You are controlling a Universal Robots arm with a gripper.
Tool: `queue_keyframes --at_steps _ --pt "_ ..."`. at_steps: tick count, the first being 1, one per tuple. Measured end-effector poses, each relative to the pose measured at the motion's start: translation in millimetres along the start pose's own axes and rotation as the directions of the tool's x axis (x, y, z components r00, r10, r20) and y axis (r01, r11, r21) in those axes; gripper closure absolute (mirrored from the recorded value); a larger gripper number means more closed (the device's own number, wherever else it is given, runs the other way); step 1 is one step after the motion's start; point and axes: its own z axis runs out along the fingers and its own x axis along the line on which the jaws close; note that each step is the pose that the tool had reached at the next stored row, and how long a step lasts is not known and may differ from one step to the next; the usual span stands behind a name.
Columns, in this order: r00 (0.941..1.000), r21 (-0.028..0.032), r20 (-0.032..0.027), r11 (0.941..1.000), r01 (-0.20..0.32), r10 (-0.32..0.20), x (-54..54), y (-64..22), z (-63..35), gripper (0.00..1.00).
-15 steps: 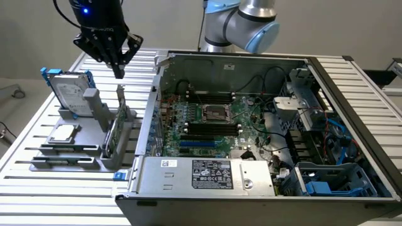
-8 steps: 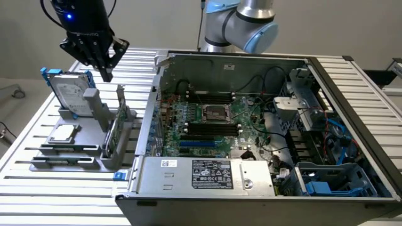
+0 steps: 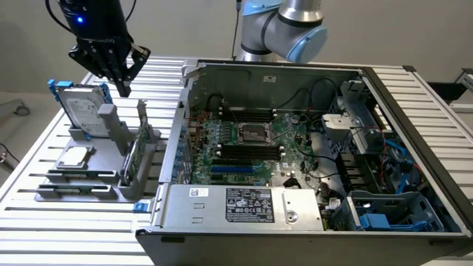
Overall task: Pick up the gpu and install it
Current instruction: 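Reach for the gpu, then pick up the gpu and move the gpu toward the slot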
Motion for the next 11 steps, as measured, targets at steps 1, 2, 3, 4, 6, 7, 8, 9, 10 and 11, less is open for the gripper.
queue_keyframes --at_steps 1,2,3,4,6,7,8,9,10,11 --pt "1.0 0.0 0.0 1.0 0.0 0.0 0.0 0.0 0.0 0.89" --pt "1.0 0.0 0.0 1.0 0.0 0.0 0.0 0.0 0.0 0.89" --pt "1.0 0.0 0.0001 1.0 0.0 0.0 0.0 0.0 0.0 0.89" --pt "1.0 0.0 0.0 1.0 0.0 0.0 0.0 0.0 0.0 0.89" --pt "1.0 0.0001 0.0 1.0 0.0 0.0 0.0 0.0 0.0 0.89" --pt "1.0 0.0 0.0 1.0 0.0 0.0 0.0 0.0 0.0 0.89" --pt "1.0 0.0 0.0 1.0 0.0 0.0 0.0 0.0 0.0 0.89" --pt "1.0 0.0 0.0 1.0 0.0 0.0 0.0 0.0 0.0 0.89" --pt "1.0 0.0 0.0 1.0 0.0 0.0 0.0 0.0 0.0 0.88" --pt "1.0 0.0 0.0 1.0 0.0 0.0 0.0 0.0 0.0 0.83"
